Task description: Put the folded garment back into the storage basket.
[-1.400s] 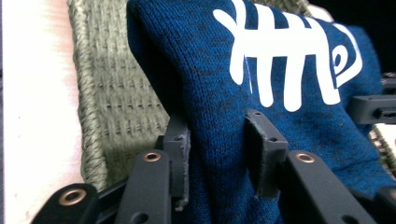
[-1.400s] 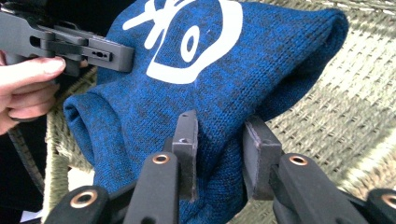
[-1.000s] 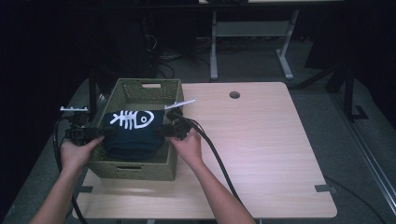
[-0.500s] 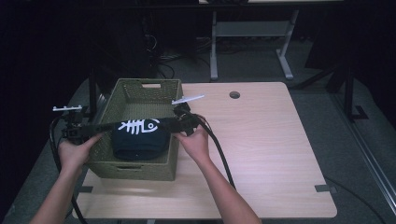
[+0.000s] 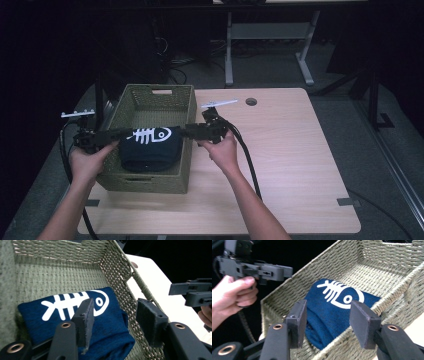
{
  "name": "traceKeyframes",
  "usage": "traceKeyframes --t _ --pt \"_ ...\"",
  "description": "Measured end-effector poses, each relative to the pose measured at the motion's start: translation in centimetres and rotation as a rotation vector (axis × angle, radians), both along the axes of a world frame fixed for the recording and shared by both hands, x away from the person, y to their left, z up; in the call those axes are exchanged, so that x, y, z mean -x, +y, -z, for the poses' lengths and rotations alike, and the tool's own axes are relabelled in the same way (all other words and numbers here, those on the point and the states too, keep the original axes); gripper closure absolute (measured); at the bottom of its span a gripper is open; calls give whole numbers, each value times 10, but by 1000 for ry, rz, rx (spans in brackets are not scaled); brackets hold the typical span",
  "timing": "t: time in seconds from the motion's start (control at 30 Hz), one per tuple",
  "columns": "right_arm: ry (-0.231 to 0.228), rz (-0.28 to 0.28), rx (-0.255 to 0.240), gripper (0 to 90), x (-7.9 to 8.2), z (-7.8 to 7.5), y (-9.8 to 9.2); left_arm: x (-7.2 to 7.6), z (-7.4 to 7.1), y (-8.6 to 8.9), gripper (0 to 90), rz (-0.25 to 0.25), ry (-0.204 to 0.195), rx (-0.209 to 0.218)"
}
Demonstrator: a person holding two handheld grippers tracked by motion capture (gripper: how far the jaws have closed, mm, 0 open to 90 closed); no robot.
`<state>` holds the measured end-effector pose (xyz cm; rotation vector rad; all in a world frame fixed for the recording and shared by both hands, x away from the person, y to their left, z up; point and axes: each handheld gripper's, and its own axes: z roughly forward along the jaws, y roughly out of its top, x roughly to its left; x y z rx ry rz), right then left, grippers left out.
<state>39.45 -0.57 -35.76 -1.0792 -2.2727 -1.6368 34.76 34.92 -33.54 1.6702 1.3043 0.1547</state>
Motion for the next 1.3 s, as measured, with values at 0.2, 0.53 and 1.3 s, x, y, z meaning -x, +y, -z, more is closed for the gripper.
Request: traceKeyframes --t 0.2,0.53,1.3 --pt "-9 -4 -16 435 2 -2 -18 2 1 -10 400 6 -18 19" --pt "-11 -17 -18 400 6 -1 -41 6 0 -25 348 26 -24 11" --pt "-37 13 -7 342 17 -3 -100 8 -10 -71 197 52 -30 10"
